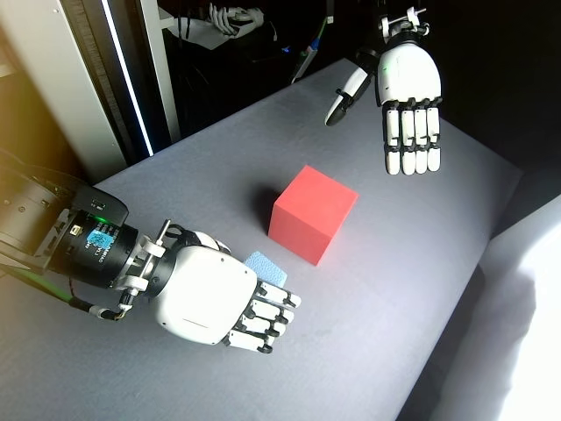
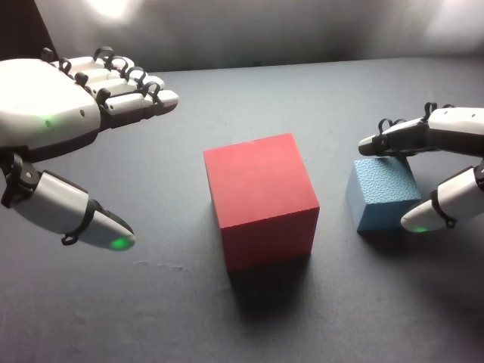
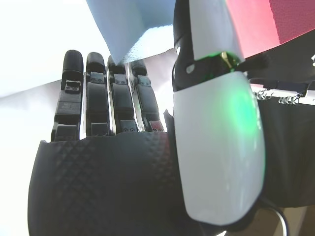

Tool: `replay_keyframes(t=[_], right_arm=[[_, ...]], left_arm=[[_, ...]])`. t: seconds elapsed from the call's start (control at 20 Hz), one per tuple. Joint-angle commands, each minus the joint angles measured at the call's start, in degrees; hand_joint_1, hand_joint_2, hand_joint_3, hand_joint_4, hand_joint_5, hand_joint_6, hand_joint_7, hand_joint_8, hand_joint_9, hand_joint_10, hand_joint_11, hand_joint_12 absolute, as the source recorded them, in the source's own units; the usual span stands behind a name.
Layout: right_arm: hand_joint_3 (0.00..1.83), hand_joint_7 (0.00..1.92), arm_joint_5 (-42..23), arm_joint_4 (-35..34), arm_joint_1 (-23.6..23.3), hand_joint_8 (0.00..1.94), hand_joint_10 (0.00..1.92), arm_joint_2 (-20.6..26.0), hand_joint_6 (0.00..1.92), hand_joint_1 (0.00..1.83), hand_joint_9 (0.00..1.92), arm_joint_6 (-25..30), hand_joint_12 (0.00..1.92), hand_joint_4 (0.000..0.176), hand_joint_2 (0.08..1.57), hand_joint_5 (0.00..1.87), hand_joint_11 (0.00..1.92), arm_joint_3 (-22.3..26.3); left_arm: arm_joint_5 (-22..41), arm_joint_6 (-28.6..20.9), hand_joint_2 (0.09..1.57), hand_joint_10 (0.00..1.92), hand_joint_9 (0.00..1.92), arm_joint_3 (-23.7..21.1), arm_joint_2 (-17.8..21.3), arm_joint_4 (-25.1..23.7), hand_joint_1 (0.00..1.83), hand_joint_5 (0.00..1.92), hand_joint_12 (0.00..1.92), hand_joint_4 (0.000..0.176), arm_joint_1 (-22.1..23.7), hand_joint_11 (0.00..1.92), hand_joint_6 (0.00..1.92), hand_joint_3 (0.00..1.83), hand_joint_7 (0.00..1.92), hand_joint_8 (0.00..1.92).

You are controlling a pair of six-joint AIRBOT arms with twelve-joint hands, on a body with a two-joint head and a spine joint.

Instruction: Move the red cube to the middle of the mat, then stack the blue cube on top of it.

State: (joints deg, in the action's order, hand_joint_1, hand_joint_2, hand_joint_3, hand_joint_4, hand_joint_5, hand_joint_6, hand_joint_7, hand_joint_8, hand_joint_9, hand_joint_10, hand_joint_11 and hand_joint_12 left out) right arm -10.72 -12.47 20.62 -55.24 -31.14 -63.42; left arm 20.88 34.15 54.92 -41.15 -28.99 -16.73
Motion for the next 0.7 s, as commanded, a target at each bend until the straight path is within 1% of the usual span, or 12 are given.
replay_keyframes(t=[0.0, 0.05, 0.15, 0.25, 0.3, 0.4, 0.5, 0.6, 0.65], right_arm=[[0.0, 0.42, -5.51, -0.44, -0.56, 0.02, 0.04, 0.2, 0.02, 1.2, 0.4, -0.66, 0.91, 0.0, 0.96, 0.4, 0.0, 0.05], [0.0, 0.44, -5.64, -0.45, -0.56, 0.02, 0.04, -0.06, 0.02, 1.2, 0.42, -1.15, 0.95, 0.0, 0.97, 0.42, 0.0, 0.05], [0.01, 0.44, -5.85, -0.46, -0.56, 0.01, 0.04, -0.48, 0.02, 1.17, 0.43, -1.4, 0.96, 0.0, 0.98, 0.42, 0.0, 0.04], [0.01, 0.44, -6.18, -0.5, -0.64, 0.01, 0.04, -0.61, 0.02, 1.17, 0.43, -1.55, 0.97, 0.0, 0.98, 0.43, 0.0, 0.03], [0.01, 0.44, -6.49, -0.64, -0.6, 0.01, 0.03, -0.76, 0.01, 1.15, 0.43, -1.62, 0.93, 0.0, 0.99, 0.43, 0.0, 0.03], [0.0, 0.47, -6.82, -0.67, -0.56, 0.01, 0.03, -1.21, 0.01, 1.2, 0.46, -1.67, 1.0, 0.0, 0.96, 0.45, 0.0, 0.01], [0.0, 0.44, -7.21, -1.74, -0.53, 0.0, 0.01, -1.75, 0.0, 1.16, 0.44, -1.74, 0.99, 0.0, 0.98, 0.4, 0.0, 0.02], [0.0, 0.42, -7.58, -2.94, -0.44, 0.0, 0.0, -2.01, 0.0, 1.17, 0.42, -3.27, 0.95, 0.0, 0.98, 0.38, 0.0, 0.02], [0.0, 0.42, -7.93, -3.26, -0.1, 0.0, 0.0, -2.08, 0.0, 1.17, 0.42, -3.8, 0.94, 0.0, 0.99, 0.38, 0.0, 0.01]], left_arm=[[5.61, -0.26, 0.84, 0.0, 0.0, 0.14, 1.09, 0.96, 0.38, 0.0, 0.0, 0.0, -0.08, 0.0, 0.0, 0.01, 0.0, 0.0], [5.84, -0.26, 0.84, 0.0, 0.01, 0.11, 1.11, 1.14, 0.39, 0.0, 0.0, 0.0, -0.46, 0.0, 0.0, 0.01, 0.0, 0.0], [5.94, -0.25, 0.84, 0.0, 0.01, -0.27, 1.33, 1.2, 0.4, 0.0, 0.0, 0.0, -1.14, 0.0, 0.0, 0.01, 0.0, 0.0], [5.94, -0.21, 0.84, 0.0, 0.01, -0.62, 1.35, 1.32, 0.41, 0.0, 0.0, 0.0, -1.37, 0.0, 0.0, 0.01, 0.0, 0.0], [5.94, -0.18, 0.84, 0.0, 0.0, -0.78, 1.35, 1.32, 0.39, 0.0, 0.0, 0.0, -1.49, 0.0, 0.0, 0.01, 0.0, 0.0], [5.92, 0.19, 0.85, 0.0, 0.0, -0.93, 1.34, 1.7, 0.38, 0.0, 0.0, 0.0, -1.54, 0.0, 0.0, 0.01, 0.0, 0.0], [5.93, 2.1, 0.86, 0.0, 0.0, -1.17, 1.34, 3.45, 0.38, 0.0, 0.0, 0.0, -1.6, 0.0, 0.0, 0.01, 0.0, 0.0], [5.93, 2.24, 0.87, 0.0, 0.0, -1.33, 1.35, 3.5, 0.35, 0.0, 0.0, 0.0, -1.6, 0.0, 0.0, 0.01, 0.0, 0.0], [5.92, 2.25, 0.86, 0.0, 0.01, -1.45, 1.35, 3.5, 0.36, 0.0, 0.0, 0.0, -1.6, 0.0, 0.0, 0.01, 0.0, 0.0]])
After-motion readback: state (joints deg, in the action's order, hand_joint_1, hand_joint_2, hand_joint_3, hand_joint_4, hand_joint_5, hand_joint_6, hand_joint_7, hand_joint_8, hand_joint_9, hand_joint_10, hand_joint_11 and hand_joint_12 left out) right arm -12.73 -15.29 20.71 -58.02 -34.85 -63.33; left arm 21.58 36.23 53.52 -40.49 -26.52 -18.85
